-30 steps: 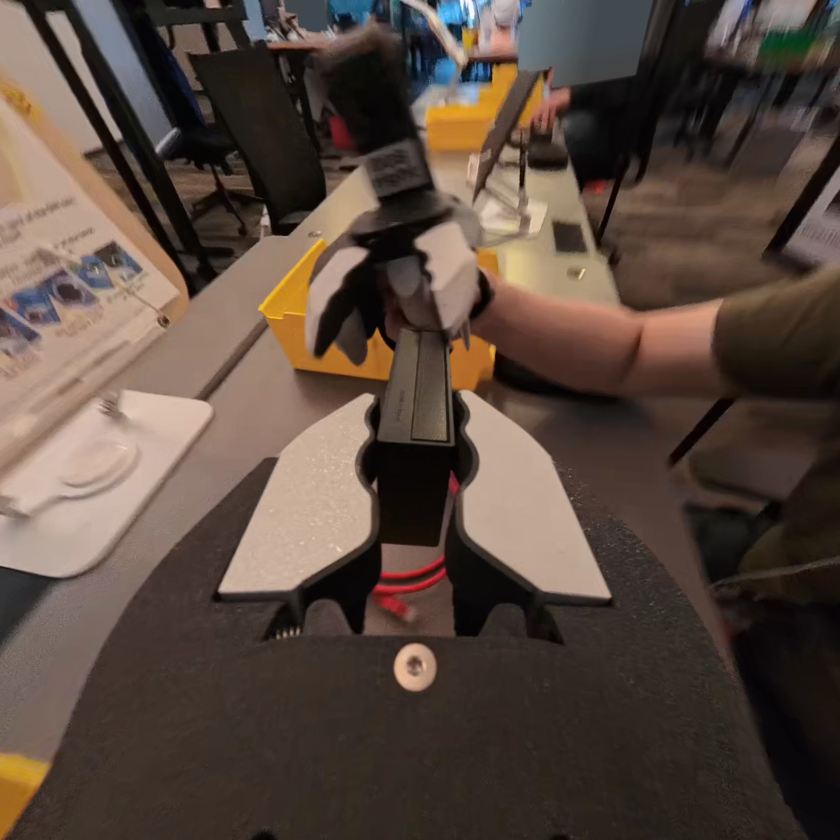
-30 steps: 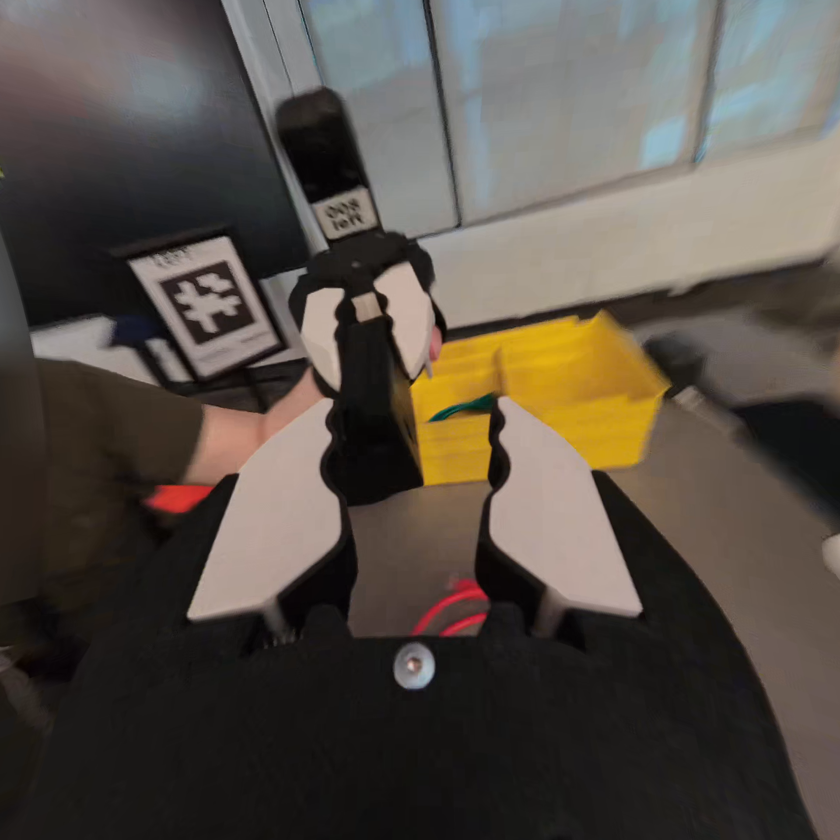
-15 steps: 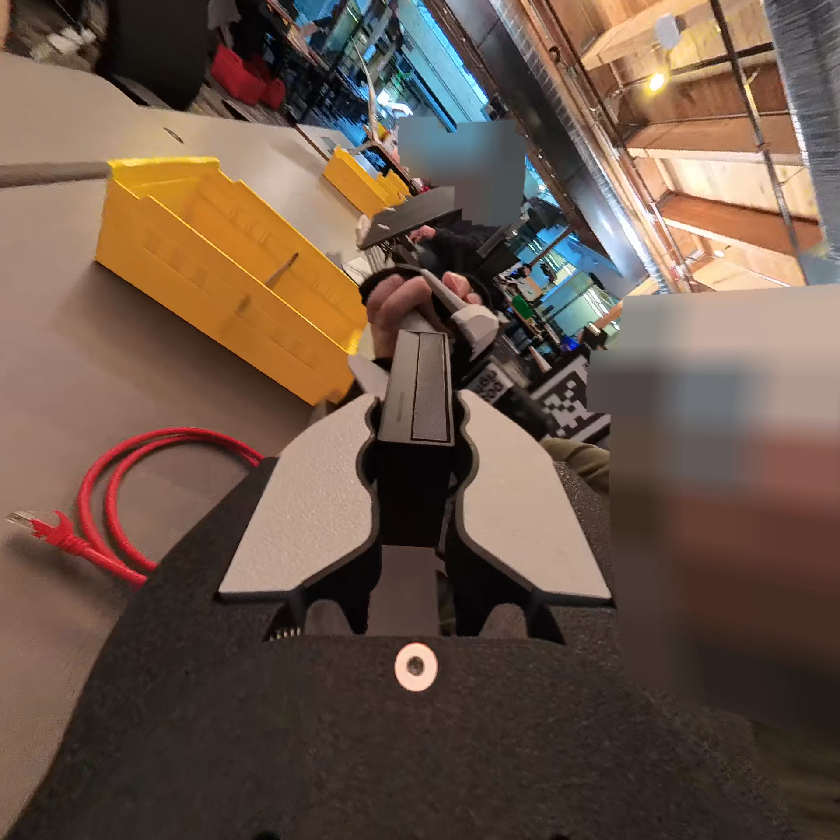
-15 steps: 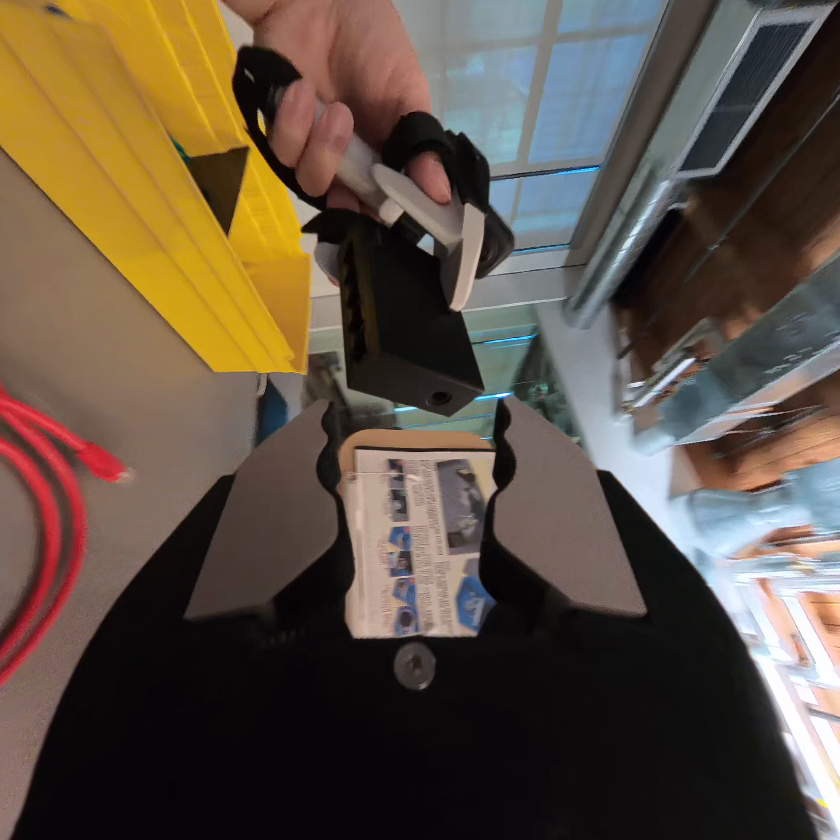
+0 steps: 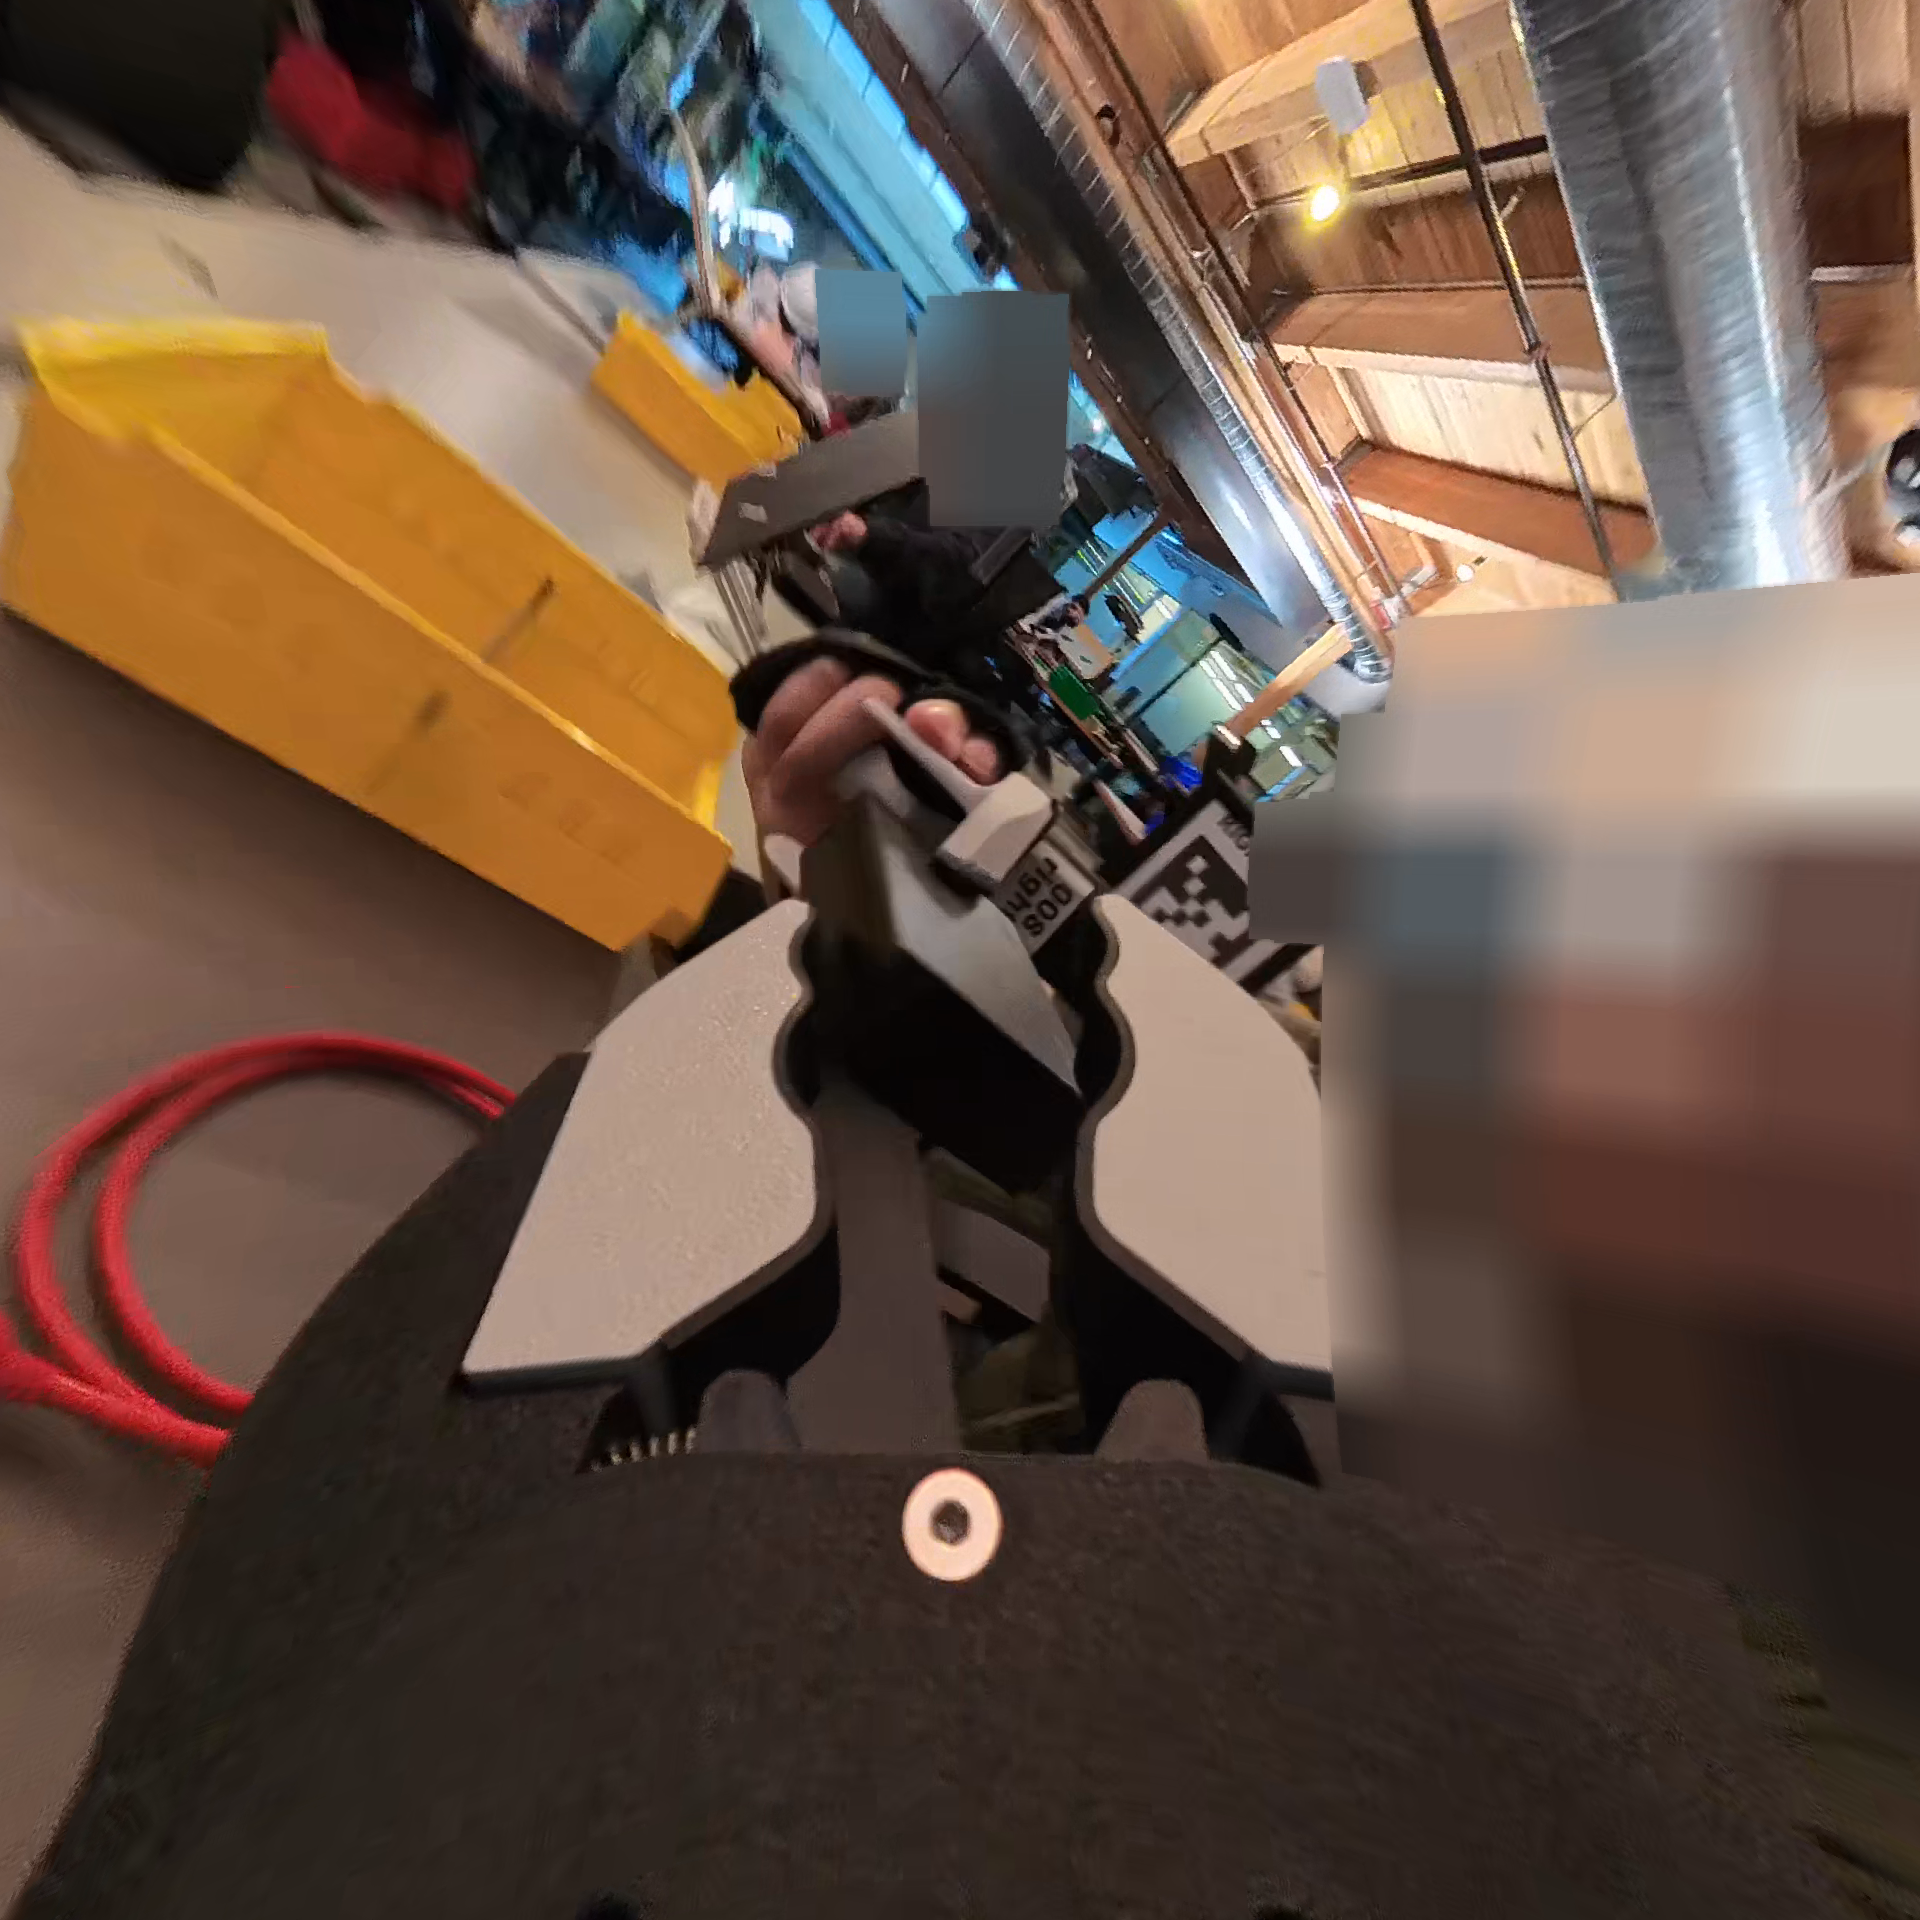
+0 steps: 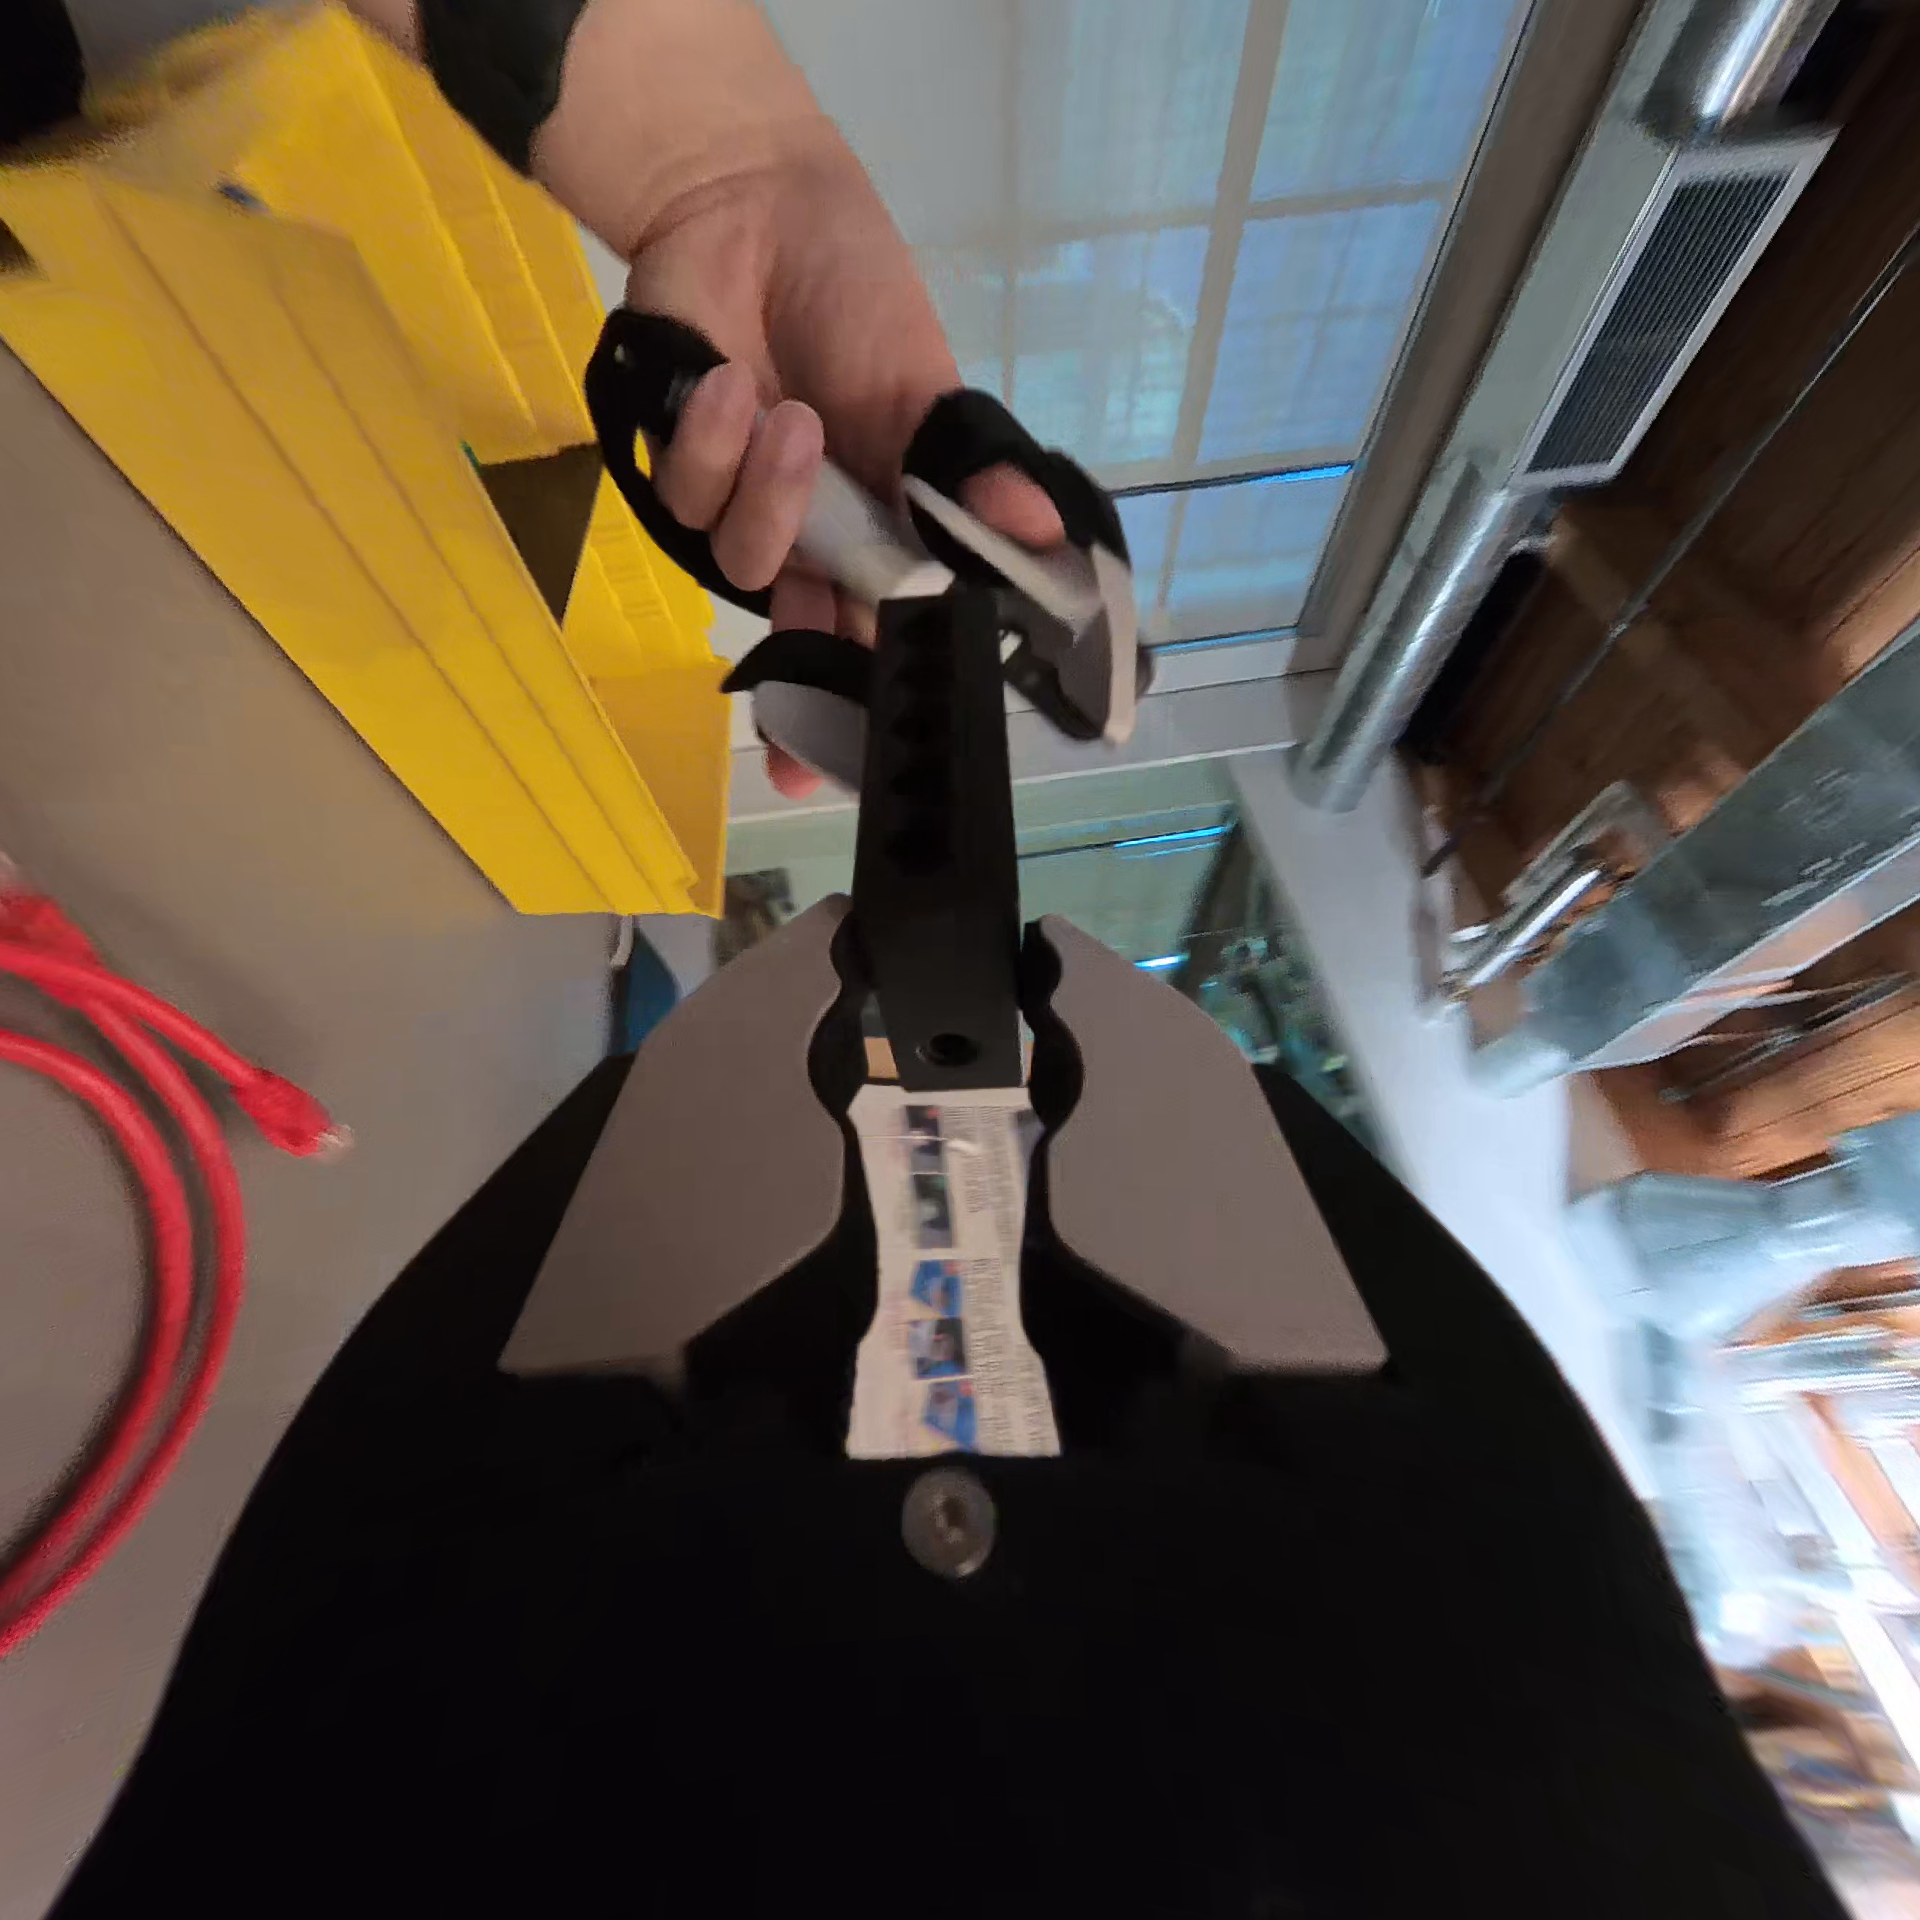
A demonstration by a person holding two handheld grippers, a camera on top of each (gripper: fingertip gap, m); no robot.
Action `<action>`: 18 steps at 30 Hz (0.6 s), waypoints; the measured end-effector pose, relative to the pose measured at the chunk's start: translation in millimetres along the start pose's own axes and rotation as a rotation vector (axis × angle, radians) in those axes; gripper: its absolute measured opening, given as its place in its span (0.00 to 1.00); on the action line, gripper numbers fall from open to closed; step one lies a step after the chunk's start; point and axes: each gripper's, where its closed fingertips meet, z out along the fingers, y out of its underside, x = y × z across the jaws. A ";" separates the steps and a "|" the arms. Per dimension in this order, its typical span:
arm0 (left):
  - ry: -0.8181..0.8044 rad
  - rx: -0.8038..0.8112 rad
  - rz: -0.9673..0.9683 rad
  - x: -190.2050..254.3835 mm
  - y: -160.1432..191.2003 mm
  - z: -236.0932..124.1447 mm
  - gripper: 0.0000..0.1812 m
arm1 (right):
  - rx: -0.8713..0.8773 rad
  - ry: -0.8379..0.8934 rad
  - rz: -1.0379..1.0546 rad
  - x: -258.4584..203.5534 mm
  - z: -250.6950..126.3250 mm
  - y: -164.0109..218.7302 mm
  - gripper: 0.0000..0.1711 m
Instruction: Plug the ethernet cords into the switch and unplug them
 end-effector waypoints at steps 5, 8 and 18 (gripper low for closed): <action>-0.169 0.099 0.612 27.8 -20.6 -15.8 0.26 | 0.036 -0.180 0.519 12.2 -5.4 15.1 0.17; -0.336 0.025 0.902 29.6 -10.2 -10.0 0.31 | 0.122 -0.309 0.942 18.1 -7.4 21.1 0.16; -0.517 -0.118 1.120 -3.4 5.3 19.7 0.33 | 0.332 -0.342 1.061 35.5 -21.7 4.6 0.16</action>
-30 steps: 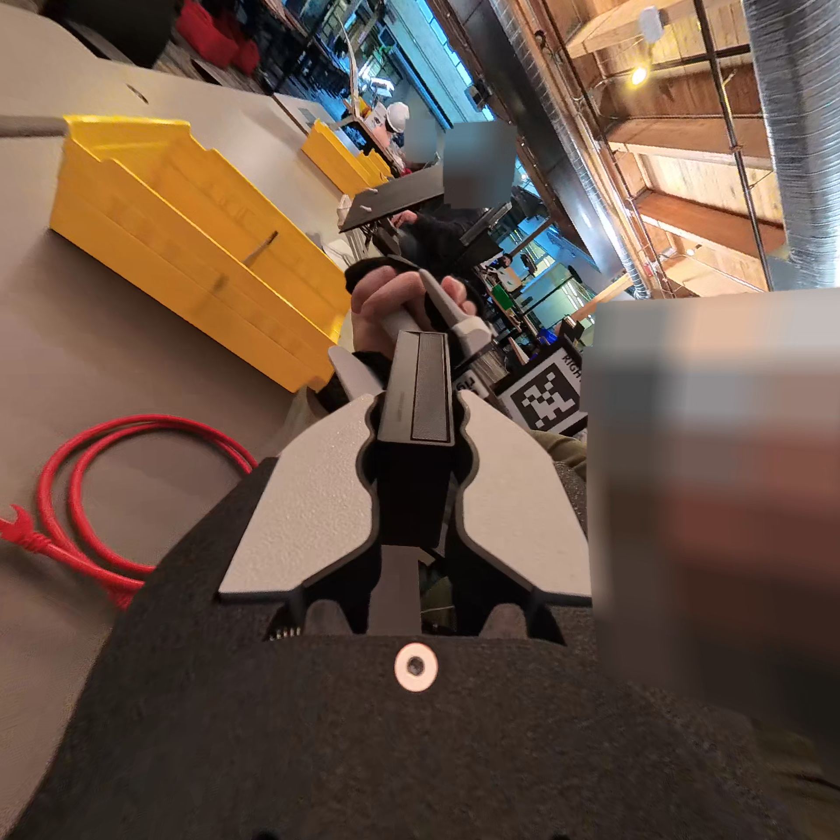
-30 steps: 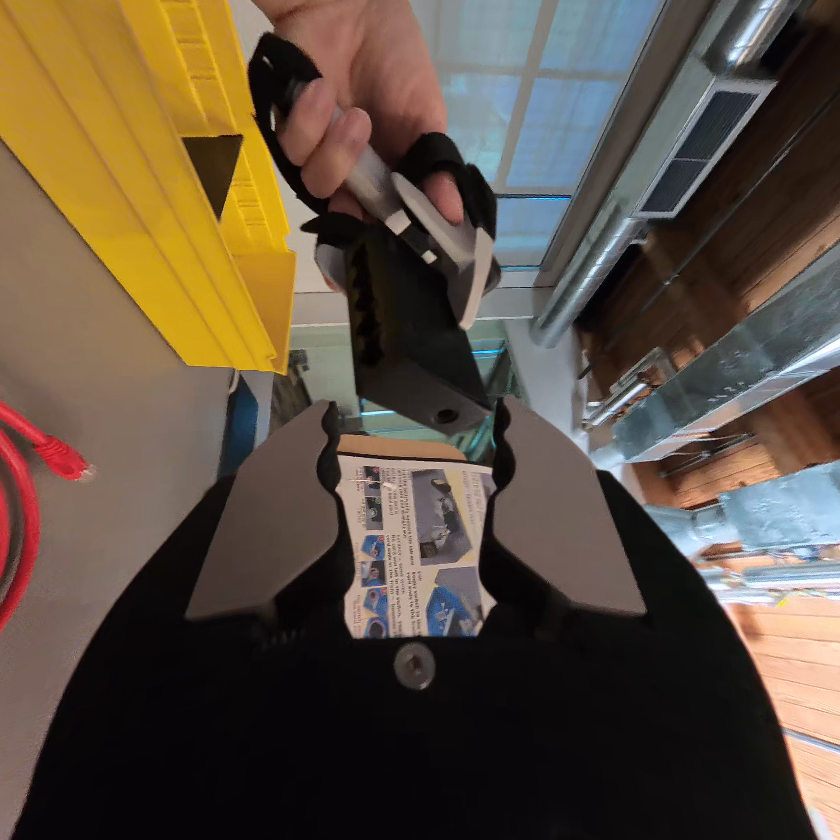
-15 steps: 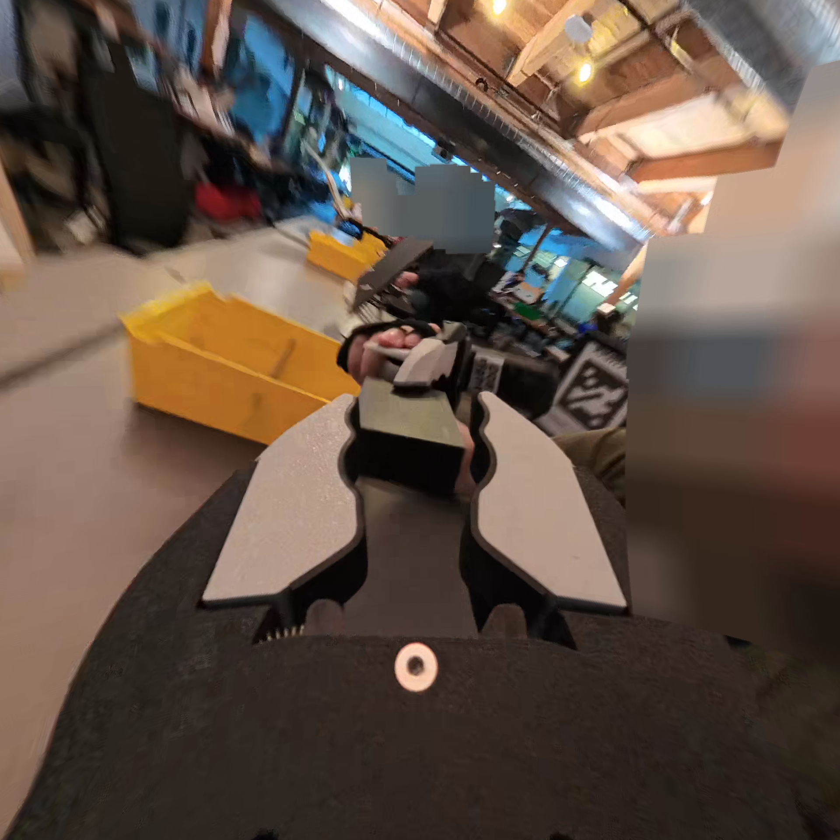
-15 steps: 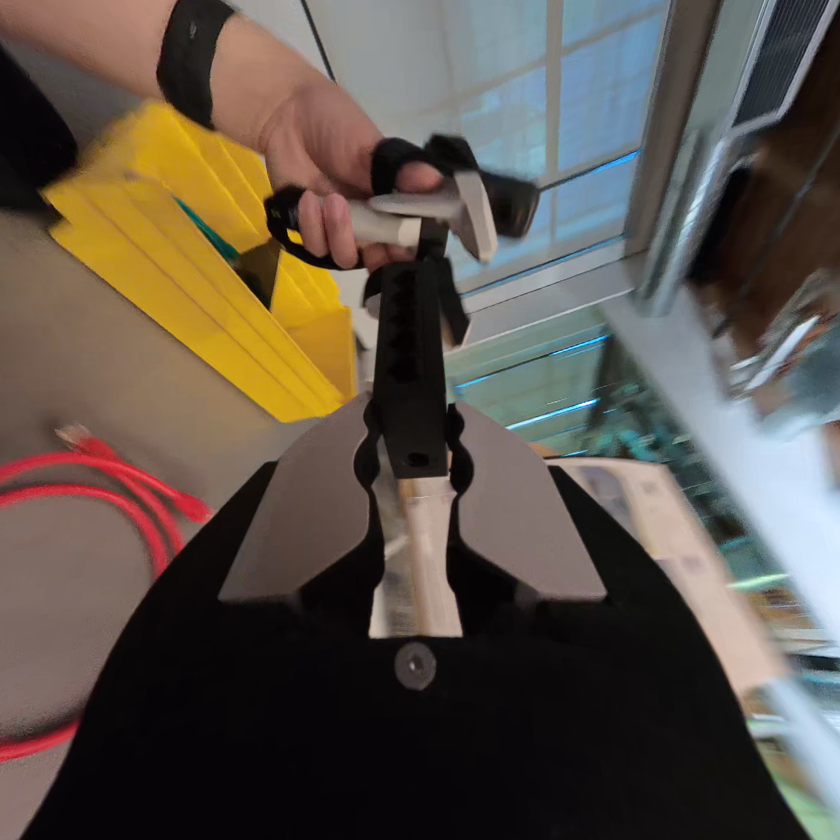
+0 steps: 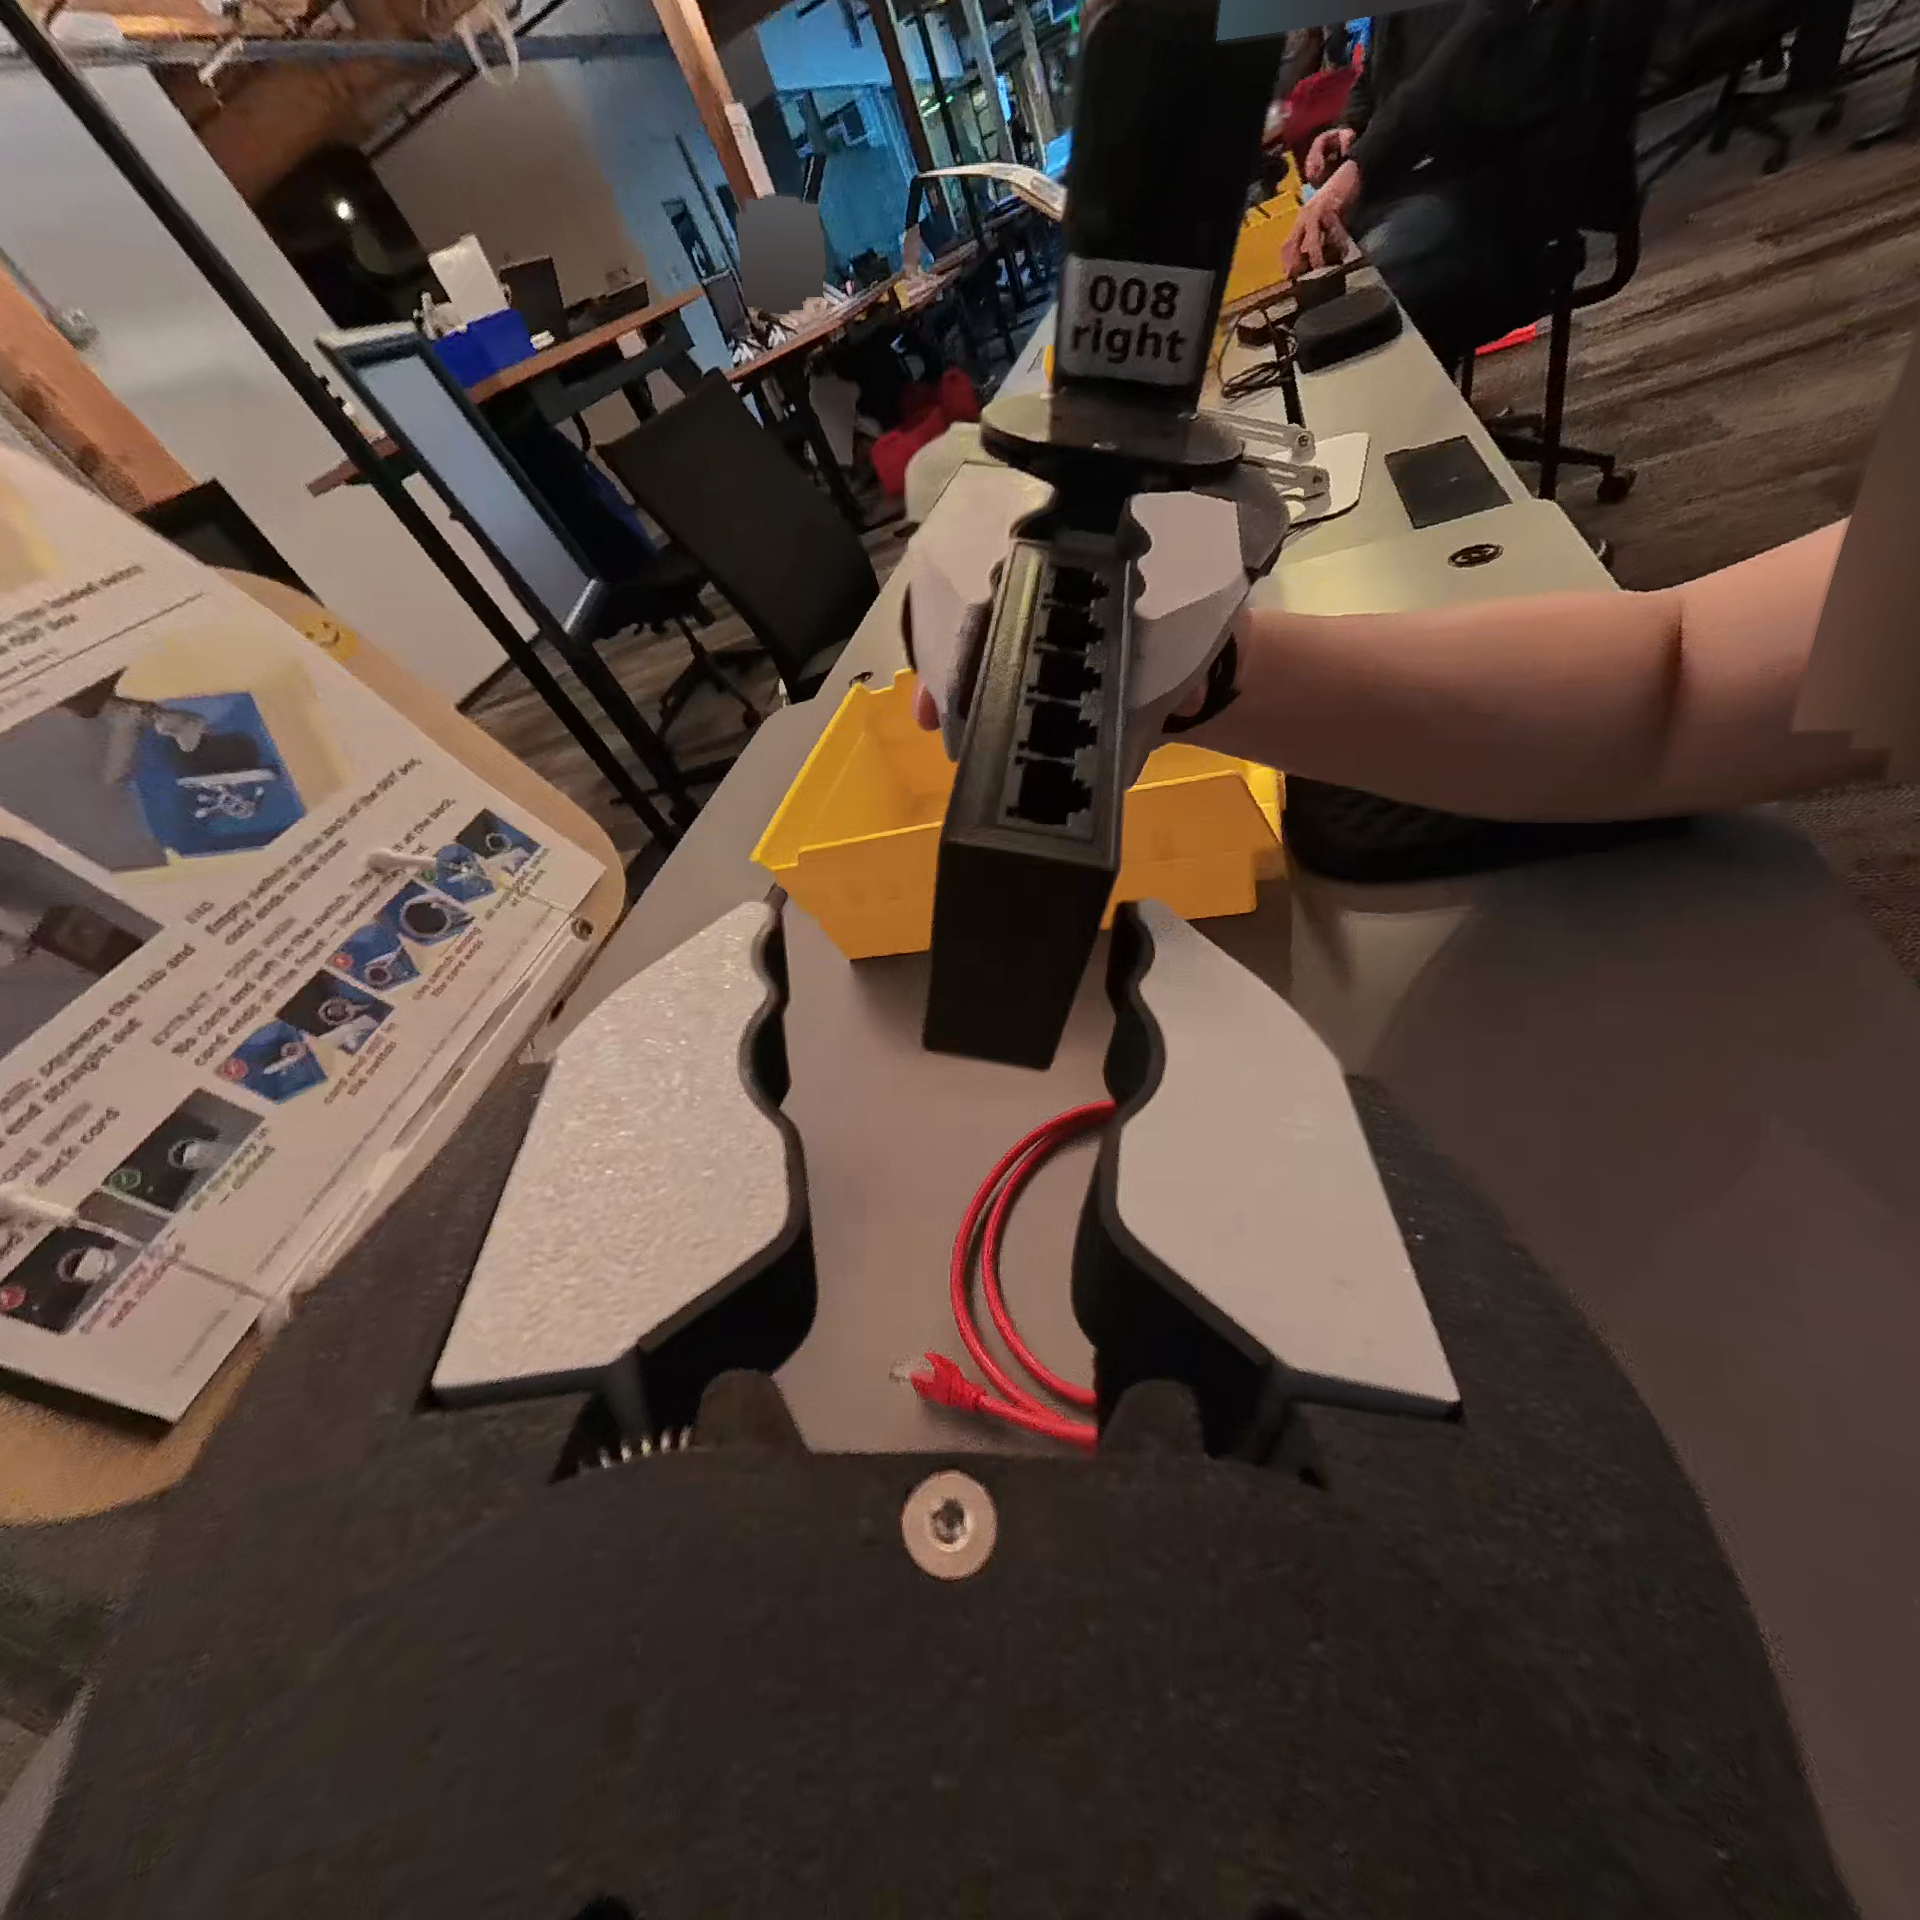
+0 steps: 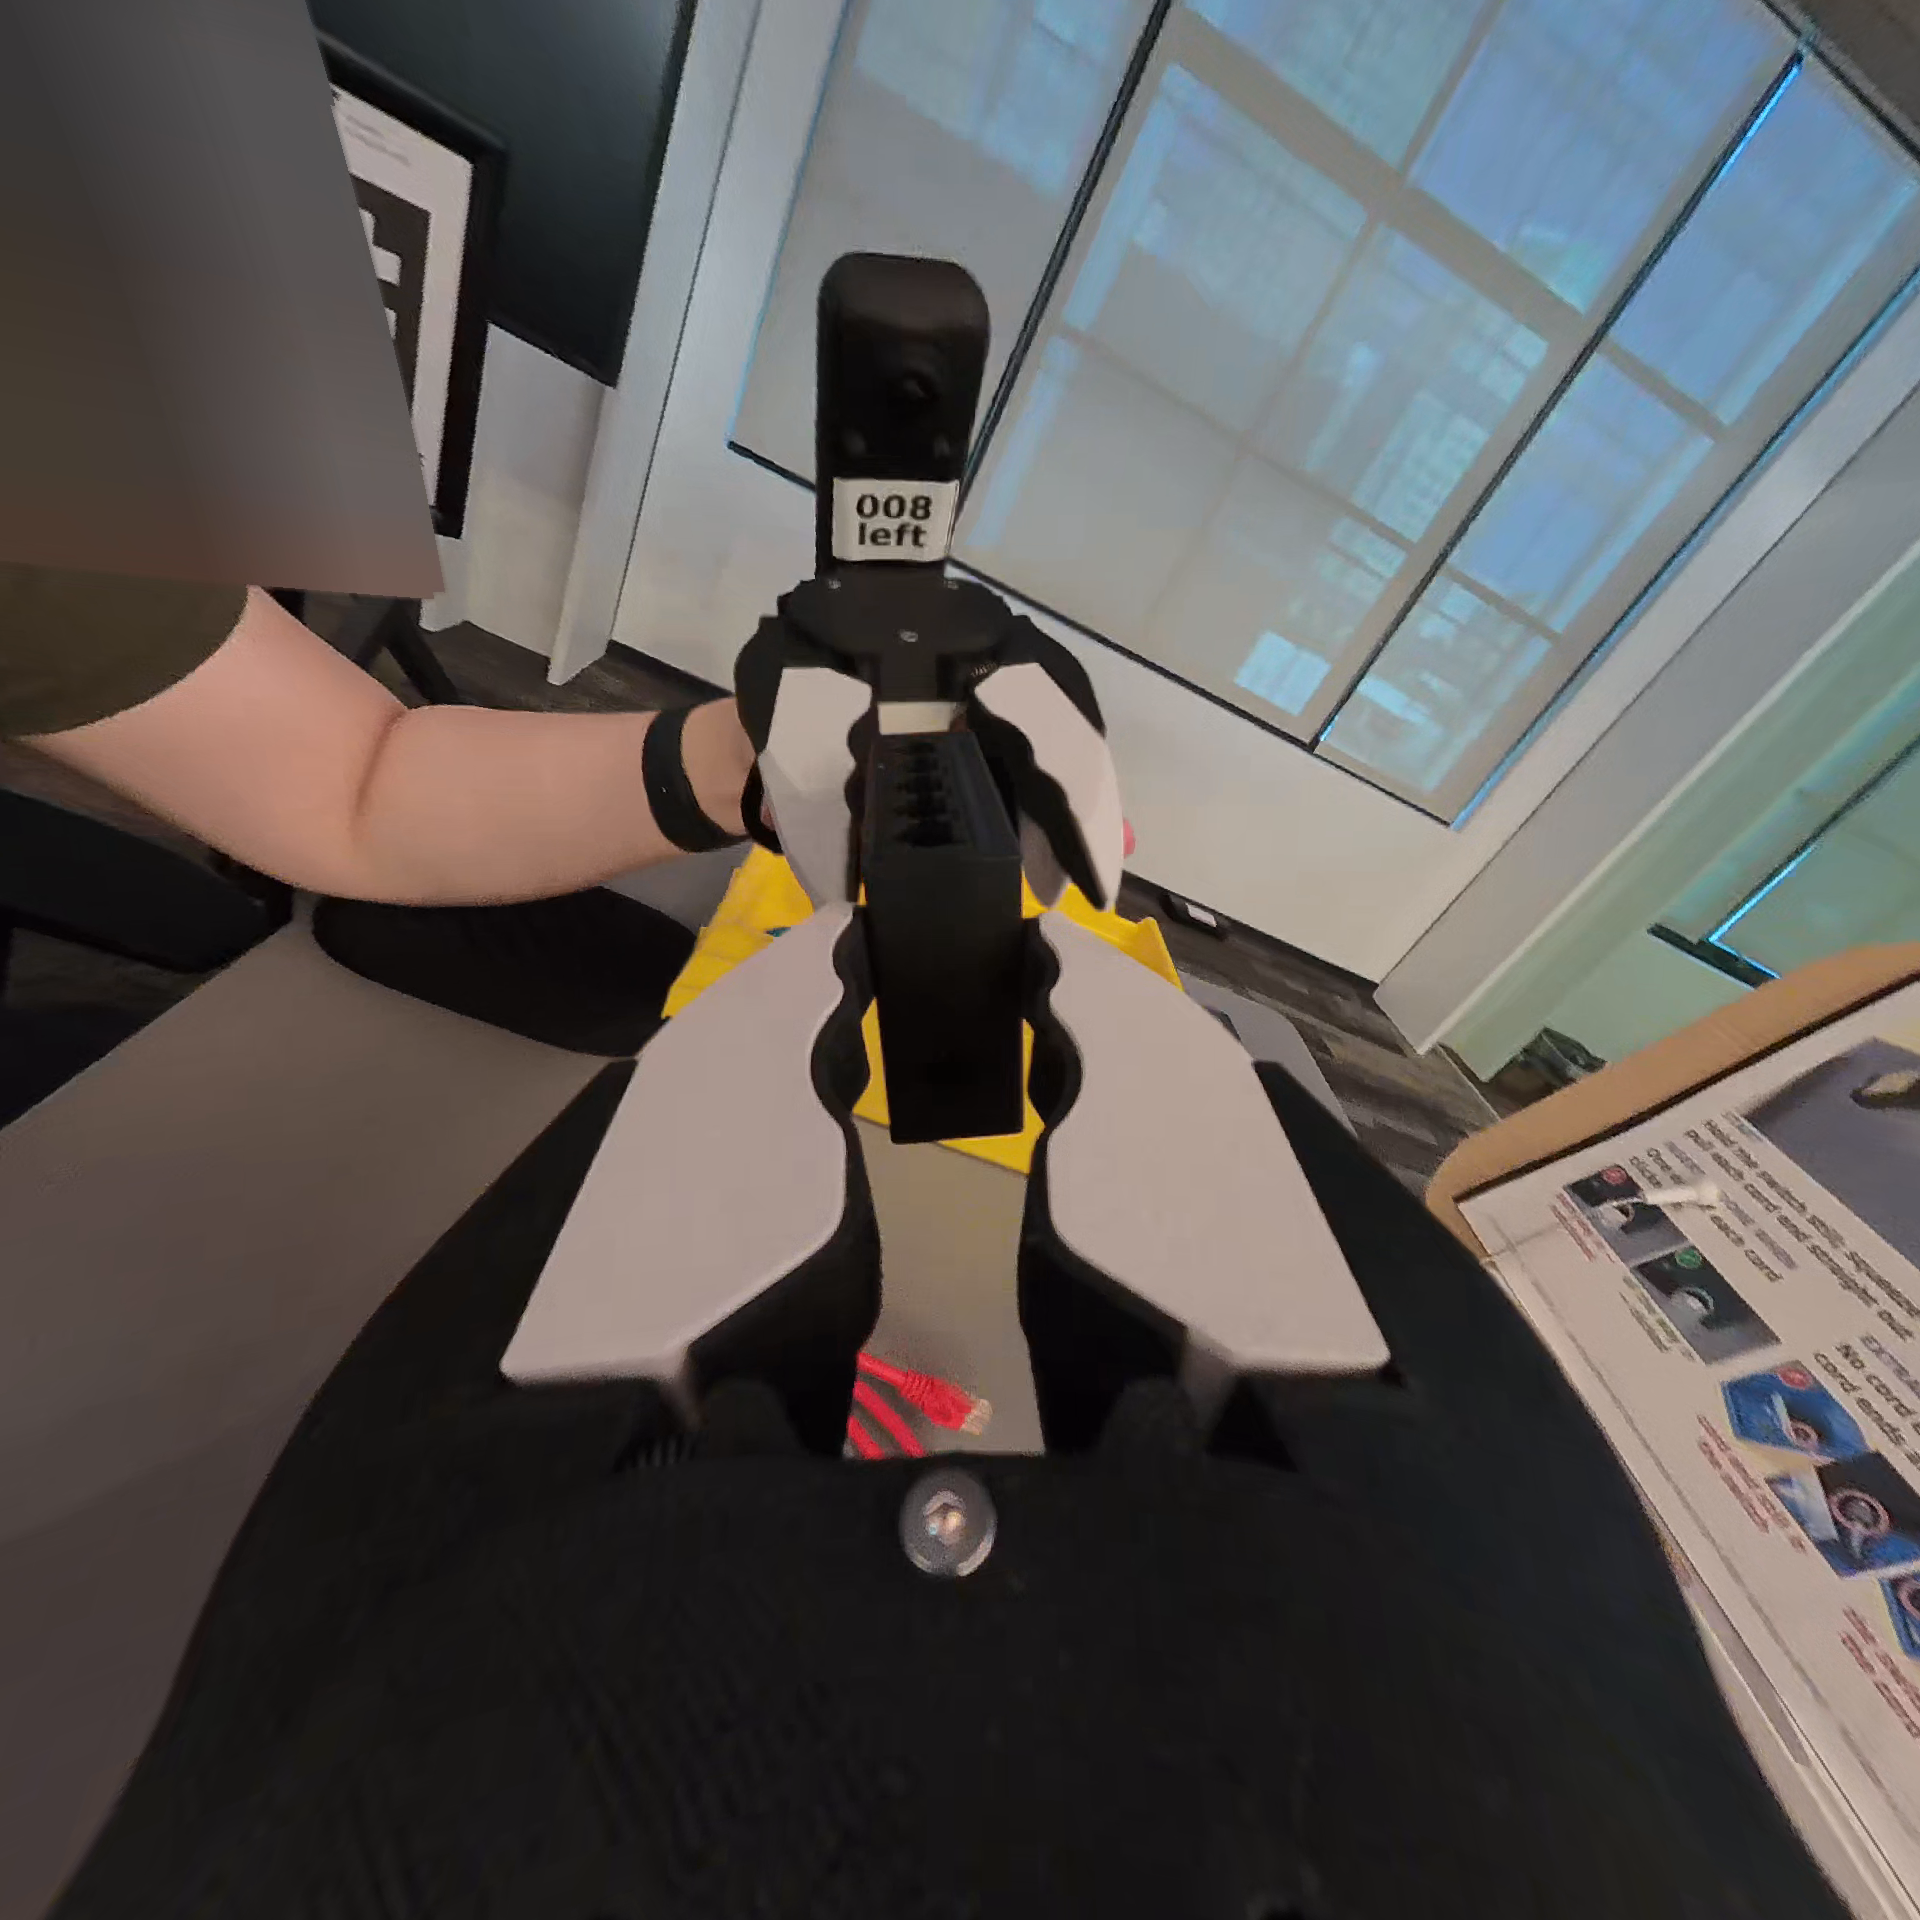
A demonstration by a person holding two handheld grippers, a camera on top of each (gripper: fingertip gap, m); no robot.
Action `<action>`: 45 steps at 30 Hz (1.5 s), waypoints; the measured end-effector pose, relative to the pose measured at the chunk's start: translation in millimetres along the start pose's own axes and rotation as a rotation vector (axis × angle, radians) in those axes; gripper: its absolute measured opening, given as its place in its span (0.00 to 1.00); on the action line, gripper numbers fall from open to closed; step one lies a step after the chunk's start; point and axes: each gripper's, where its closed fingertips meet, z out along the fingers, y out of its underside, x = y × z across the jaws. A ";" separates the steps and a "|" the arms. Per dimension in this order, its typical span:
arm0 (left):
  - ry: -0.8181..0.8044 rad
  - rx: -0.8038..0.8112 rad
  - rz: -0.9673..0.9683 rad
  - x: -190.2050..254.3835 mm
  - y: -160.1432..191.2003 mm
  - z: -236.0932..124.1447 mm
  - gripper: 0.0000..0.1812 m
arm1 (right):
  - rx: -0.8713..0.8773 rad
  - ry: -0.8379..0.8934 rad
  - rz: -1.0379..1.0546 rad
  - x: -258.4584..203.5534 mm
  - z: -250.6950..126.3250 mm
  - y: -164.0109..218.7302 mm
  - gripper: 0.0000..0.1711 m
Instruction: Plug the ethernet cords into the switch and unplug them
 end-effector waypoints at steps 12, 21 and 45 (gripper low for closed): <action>-0.010 -0.162 0.124 11.1 13.1 8.1 0.15 | -0.258 0.117 -0.043 -4.2 -10.1 -14.2 0.26; 0.161 -0.200 0.165 64.7 8.2 37.4 0.15 | -0.814 0.237 0.152 -45.6 -17.5 43.1 0.19; -0.112 0.155 0.312 80.1 -55.6 52.6 0.30 | -0.153 1.014 0.977 -39.6 -77.3 -20.6 0.16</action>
